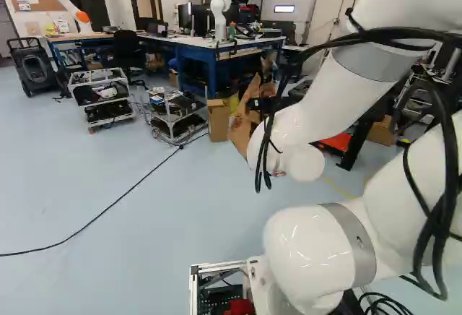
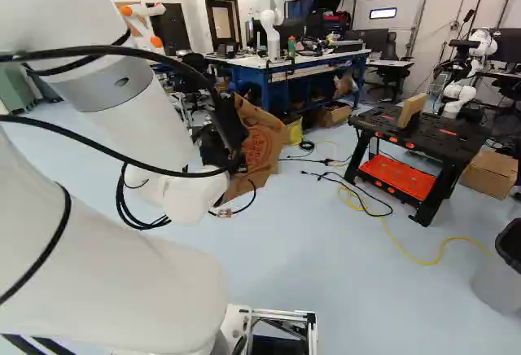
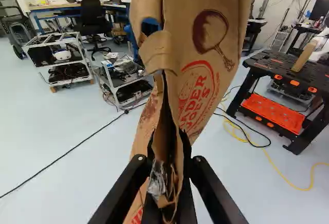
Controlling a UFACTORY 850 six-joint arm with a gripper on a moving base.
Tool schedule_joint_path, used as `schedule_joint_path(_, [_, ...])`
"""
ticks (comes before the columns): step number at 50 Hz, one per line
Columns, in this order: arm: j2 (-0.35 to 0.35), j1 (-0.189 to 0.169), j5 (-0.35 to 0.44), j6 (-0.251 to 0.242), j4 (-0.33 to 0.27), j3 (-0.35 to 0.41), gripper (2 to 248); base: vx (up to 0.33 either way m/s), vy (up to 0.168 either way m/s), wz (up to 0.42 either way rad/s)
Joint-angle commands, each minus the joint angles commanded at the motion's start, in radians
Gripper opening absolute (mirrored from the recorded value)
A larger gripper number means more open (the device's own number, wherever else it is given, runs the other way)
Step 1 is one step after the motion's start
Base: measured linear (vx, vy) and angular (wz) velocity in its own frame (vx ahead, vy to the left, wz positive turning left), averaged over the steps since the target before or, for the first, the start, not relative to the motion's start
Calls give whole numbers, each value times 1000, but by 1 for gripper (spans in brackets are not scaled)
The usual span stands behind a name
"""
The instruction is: Pick up the grocery bag from the ground
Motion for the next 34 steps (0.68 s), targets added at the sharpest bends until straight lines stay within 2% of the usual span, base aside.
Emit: schedule_joint_path(34, [0,0,0,0,0,0,24,0,0,0])
